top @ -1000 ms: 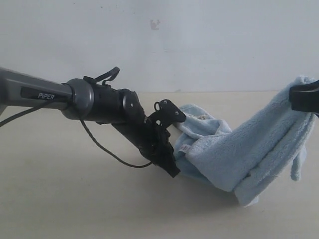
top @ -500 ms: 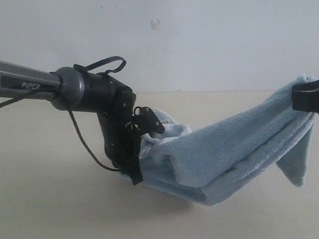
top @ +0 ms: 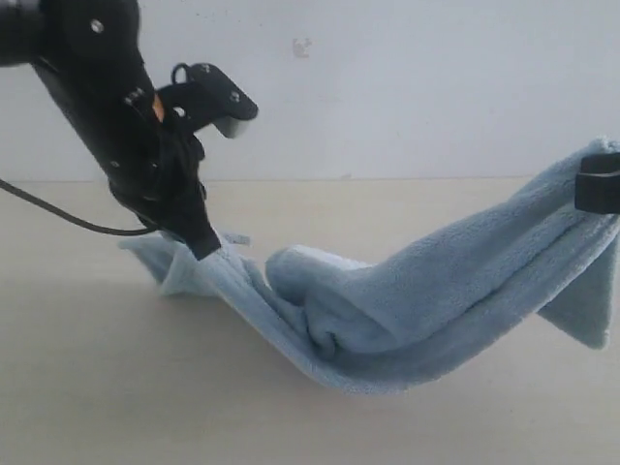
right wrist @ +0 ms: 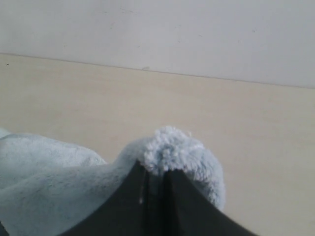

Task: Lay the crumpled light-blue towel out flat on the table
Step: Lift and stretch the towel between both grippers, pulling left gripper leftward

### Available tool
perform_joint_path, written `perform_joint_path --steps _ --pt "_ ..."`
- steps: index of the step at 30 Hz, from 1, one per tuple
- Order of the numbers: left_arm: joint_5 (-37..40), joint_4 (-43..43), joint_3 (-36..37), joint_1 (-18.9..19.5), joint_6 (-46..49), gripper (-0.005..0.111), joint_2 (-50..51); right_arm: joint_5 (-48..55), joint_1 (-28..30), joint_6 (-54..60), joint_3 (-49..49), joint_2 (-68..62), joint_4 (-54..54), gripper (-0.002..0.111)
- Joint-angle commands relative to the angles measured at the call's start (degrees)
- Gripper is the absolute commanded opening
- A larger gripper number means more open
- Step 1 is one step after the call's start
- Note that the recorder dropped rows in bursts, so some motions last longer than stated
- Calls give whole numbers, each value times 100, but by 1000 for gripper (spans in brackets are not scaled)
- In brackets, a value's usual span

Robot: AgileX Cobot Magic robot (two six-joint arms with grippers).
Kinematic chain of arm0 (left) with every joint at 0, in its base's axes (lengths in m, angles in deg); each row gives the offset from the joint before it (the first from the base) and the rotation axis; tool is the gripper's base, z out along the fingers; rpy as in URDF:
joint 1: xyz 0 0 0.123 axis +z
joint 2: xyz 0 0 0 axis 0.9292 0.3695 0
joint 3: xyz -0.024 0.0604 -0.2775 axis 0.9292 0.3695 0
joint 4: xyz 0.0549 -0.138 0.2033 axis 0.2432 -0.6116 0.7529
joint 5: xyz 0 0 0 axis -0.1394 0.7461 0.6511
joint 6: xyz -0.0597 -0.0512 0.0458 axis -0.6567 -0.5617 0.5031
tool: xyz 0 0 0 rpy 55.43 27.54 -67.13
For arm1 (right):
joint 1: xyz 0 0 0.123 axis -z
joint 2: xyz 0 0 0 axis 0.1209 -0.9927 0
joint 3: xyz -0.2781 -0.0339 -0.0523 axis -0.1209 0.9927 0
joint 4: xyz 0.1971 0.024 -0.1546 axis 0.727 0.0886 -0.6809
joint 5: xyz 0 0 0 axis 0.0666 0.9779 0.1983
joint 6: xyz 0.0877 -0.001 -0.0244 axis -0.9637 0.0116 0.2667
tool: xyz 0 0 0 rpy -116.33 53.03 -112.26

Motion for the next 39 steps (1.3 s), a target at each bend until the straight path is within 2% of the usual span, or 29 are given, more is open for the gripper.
perform_joint_path --steps 1,12,19,22,26,28,31,33,35,37,39 --pt "444 -37 250 15 -236 4 -1040 -133 -9 -60 -1 4 -73 4" --pt "1205 247 572 15 -792 4 -3669 251 2 -179 -1 74 -94 4" --pt "1205 382 572 15 -1013 4 -4956 314 -9 -179 -14 1091 -148 4" --pt "1205 390 572 15 -1064 4 -5466 895 -9 -295 -14 1753 -316 4" --pt "1205 390 581 15 -1119 4 -5779 1504 -9 -1576 -113 2515 -1704 4" --pt "1205 390 581 15 -1133 4 -5799 1941 -9 -2346 -545 2745 -2642 4" --pt "1205 390 645 15 -1133 4 -5798 2881 -9 -2807 -1314 2644 -3427 4" --pt "1205 516 994 15 -1133 4 -5771 3089 -9 -3244 -1572 2321 -4047 4" --pt "1205 1065 1501 15 -1427 4 -5644 3140 -9 -3590 -1580 1836 -4558 4" --pt "1205 1560 1950 15 -1865 4 -5532 3237 -9 -3630 -1580 1297 -4602 4" --pt "1132 1478 2421 15 -2016 4 -5509 3211 -9 -3630 -1580 892 -4560 4"
